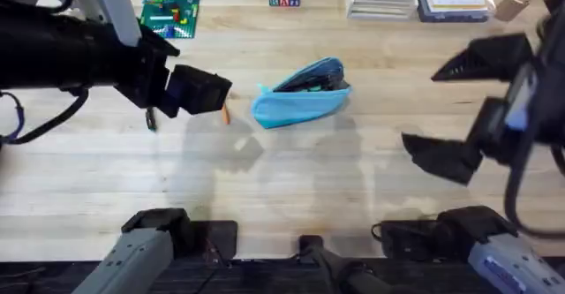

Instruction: Unzip the bag, pick up the pens from the table one at a time and place them inside, then zip the bag closed.

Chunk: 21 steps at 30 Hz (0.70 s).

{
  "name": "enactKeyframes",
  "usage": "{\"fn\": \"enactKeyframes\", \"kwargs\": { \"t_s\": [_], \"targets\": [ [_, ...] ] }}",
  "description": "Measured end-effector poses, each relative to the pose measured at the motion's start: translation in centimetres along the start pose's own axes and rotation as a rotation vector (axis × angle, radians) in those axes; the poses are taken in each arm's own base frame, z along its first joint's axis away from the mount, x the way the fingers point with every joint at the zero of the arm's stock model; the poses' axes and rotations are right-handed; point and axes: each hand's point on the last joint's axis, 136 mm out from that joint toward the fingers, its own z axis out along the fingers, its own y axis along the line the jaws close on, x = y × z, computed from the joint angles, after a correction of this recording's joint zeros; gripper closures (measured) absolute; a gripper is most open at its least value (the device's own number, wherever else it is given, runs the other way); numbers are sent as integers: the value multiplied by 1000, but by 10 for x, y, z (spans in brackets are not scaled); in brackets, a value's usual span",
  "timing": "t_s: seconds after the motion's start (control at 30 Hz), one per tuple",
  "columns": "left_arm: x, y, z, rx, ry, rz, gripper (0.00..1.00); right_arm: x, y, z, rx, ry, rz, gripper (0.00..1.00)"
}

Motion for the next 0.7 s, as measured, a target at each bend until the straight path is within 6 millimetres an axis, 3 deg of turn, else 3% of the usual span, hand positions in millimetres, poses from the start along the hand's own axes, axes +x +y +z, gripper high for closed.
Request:
{"fn": "enactKeyframes", "kwargs": {
  "t_s": [0.27,0.7],
  "targets": [
    [13,15,-1,-97,61,-191,5,7,6,-13,84,-31,130,5],
    [68,46,-19,-406,254,-579,8,9,5,-13,92,-24,206,5]
  ]
}}
